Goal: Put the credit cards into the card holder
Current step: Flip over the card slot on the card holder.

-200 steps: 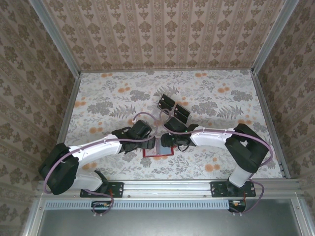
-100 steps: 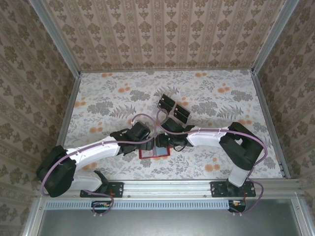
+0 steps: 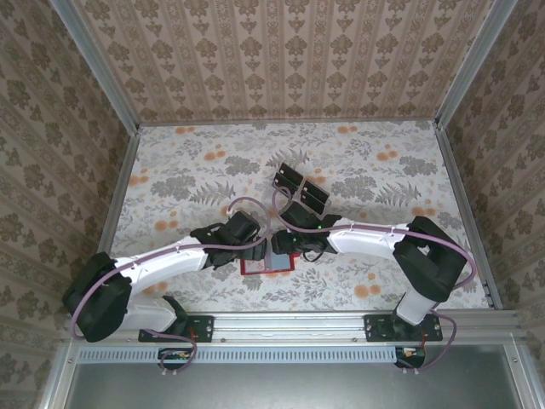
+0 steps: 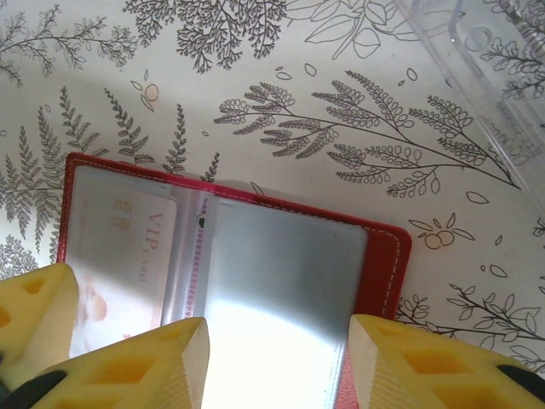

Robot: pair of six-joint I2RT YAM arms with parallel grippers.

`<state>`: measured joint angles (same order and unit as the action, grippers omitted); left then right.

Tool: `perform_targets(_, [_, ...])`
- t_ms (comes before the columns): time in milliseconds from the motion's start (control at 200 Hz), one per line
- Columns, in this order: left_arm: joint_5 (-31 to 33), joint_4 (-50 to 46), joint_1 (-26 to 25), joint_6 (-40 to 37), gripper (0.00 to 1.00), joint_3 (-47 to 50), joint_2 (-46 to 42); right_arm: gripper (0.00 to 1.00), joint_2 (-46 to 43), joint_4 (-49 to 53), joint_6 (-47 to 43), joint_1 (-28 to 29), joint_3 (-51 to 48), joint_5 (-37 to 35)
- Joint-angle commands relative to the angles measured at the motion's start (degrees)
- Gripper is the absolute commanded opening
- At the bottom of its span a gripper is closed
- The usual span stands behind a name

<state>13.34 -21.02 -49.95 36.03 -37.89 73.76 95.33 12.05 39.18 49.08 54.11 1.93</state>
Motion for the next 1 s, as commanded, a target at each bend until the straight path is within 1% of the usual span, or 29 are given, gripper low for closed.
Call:
perform_targets(0, [0.97, -0.30, -0.34, 1.15, 1.00, 0.95, -1.39, 0.47, 1.86, 1.37, -0.95, 0.69, 2.17, 0.10])
perform_targets(275, [1.14, -1.04, -0.34, 1.28, 1.00, 1.75, -3.28, 0.46, 5.96, 0.65, -0.22, 1.53, 3.51, 1.54])
perform_targets(480, [0.72, -0.46, -0.64, 1.56, 1.00, 3.46, -4.97, 0.46, 9.61, -4.32, 4.28, 2.09, 2.27, 5.18])
perform_targets(575, [0.83, -0.11, -1.02, 1.72, 1.00, 4.37, -6.09, 0.46, 10.20, -6.40, 6.46, 2.38, 1.58, 5.53])
perform_targets(815, [1.08, 2.17, -3.03, 2.85, 1.00, 7.28, -8.79, 0.47, 10.47, -8.35, 9.51, 2.35, 0.30, 5.16])
perform_targets(995, [2.27, 4.00, -6.29, 4.34, 1.00, 9.05, -10.00, 0.47, 10.59, -8.08, 11.27, 2.35, -0.01, 4.79])
